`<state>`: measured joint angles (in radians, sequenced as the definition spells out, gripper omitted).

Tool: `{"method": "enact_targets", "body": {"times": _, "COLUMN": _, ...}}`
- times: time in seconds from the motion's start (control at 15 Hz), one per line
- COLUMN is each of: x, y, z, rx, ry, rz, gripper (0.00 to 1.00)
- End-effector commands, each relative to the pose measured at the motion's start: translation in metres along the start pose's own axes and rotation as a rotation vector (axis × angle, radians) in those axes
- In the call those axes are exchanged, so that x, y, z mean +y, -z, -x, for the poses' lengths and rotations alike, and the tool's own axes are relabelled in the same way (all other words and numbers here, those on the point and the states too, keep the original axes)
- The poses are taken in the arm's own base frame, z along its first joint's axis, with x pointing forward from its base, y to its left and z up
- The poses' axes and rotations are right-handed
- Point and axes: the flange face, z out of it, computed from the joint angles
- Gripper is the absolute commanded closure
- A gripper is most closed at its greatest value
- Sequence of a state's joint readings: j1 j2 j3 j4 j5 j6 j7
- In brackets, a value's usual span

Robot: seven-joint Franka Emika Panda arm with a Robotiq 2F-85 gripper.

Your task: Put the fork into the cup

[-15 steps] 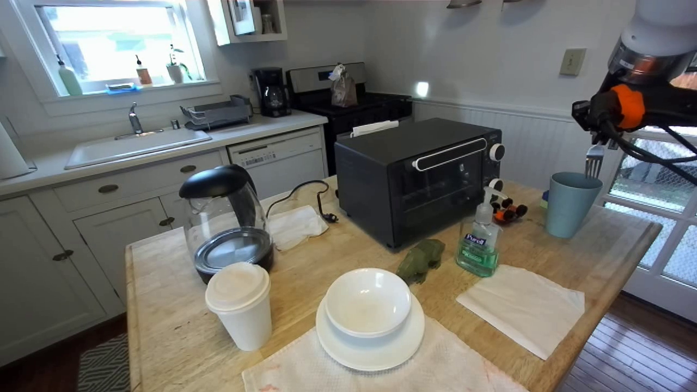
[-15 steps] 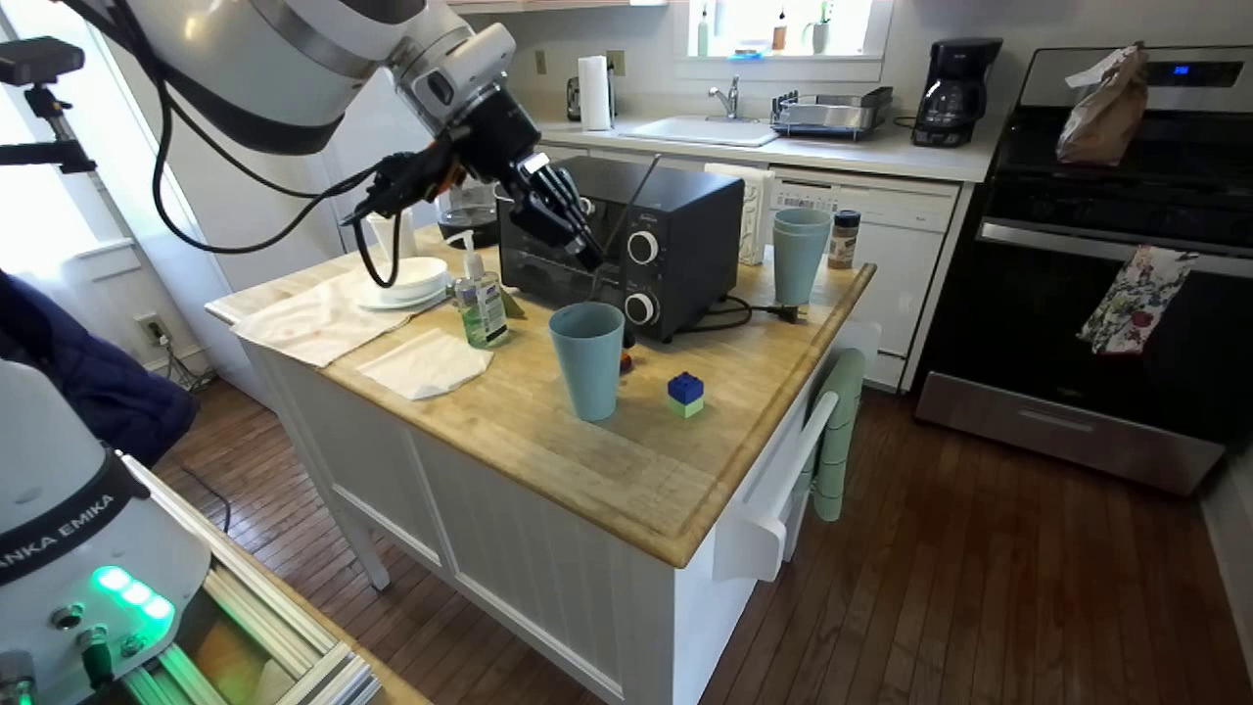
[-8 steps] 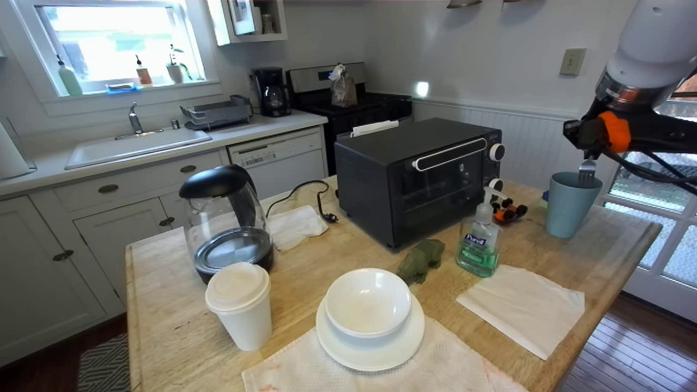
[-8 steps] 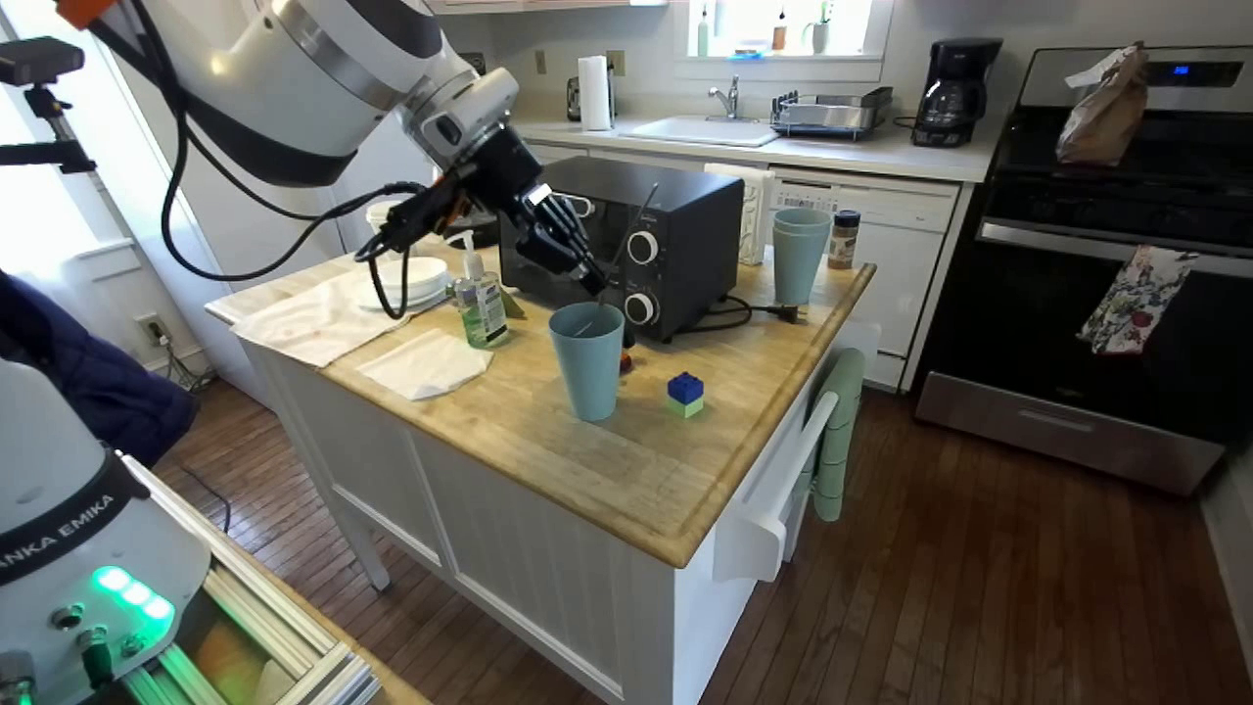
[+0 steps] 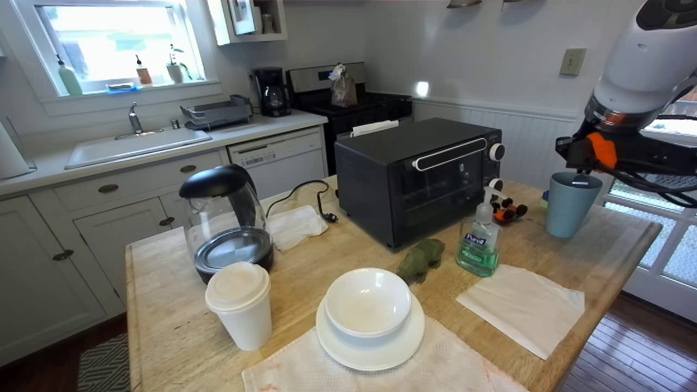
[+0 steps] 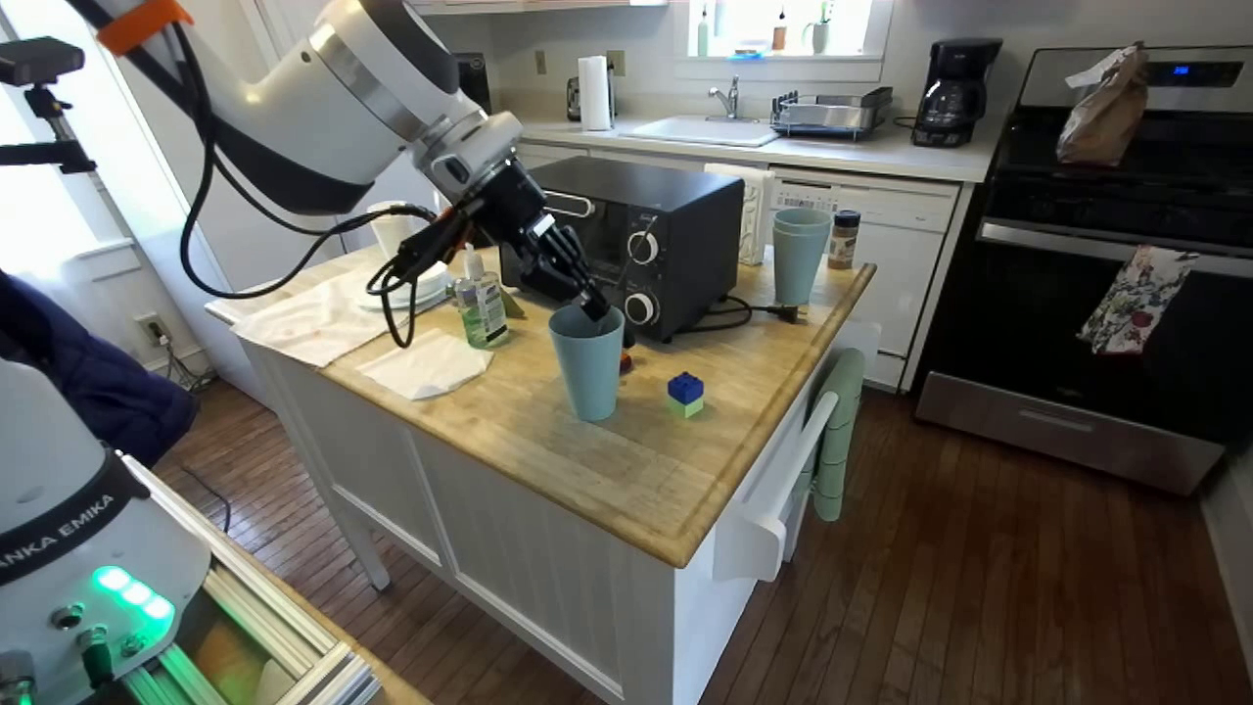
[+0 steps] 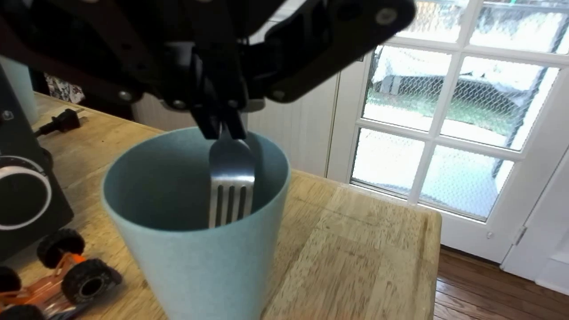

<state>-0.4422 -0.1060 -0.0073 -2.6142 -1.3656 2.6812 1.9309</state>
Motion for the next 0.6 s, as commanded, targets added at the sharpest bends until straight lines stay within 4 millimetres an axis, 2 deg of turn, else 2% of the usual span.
{"method": "enact_targets", "body": {"times": 0.0, "x": -0.008, "y": -0.012, "z": 0.004, "rx": 0.004, "ry": -0.016, "rz": -0.012, "gripper": 0.98}}
{"method": "enact_targets", "body": {"times": 0.53, "x": -0.015, "y": -0.023, "z": 0.015, "rx": -0.020, "ry": -0.017, "rz": -0.002, "gripper": 0.98}}
